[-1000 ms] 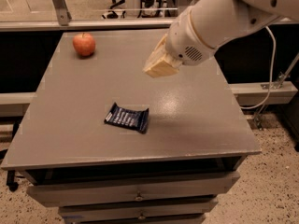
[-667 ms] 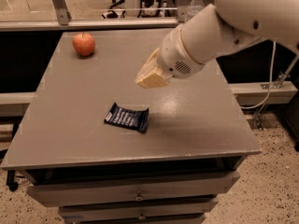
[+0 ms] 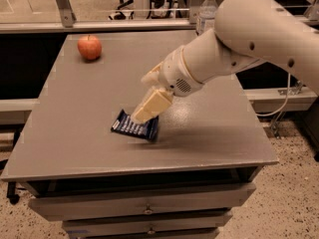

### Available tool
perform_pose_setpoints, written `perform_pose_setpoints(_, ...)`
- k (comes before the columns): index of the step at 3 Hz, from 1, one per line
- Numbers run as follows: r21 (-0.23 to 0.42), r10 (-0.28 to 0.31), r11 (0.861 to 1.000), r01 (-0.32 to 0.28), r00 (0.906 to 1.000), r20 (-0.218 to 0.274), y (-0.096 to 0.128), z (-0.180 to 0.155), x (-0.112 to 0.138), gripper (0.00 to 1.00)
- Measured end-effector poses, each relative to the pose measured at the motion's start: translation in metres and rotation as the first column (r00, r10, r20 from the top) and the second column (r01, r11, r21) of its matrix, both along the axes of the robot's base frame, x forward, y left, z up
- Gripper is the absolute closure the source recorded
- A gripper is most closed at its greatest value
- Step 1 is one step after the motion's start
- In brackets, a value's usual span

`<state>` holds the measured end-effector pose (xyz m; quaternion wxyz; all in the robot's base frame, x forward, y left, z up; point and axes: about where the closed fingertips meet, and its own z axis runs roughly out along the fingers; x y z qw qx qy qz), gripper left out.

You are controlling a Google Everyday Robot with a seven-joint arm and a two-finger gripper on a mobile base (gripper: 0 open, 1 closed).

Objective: Move rxbar blueberry near blue plastic bottle

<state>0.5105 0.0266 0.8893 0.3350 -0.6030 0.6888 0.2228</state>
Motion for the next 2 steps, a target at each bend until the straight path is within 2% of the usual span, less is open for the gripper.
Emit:
perform_pose_setpoints(1, 0.046, 0.003, 0.999, -0.002, 0.9996, -0.028, 0.003, -0.005, -0.004, 0.00)
perform_pose_setpoints(2, 0.068, 0.022, 0.997, -0.021, 0.9997, -0.014, 0.006, -0.020, -0.009, 0.00)
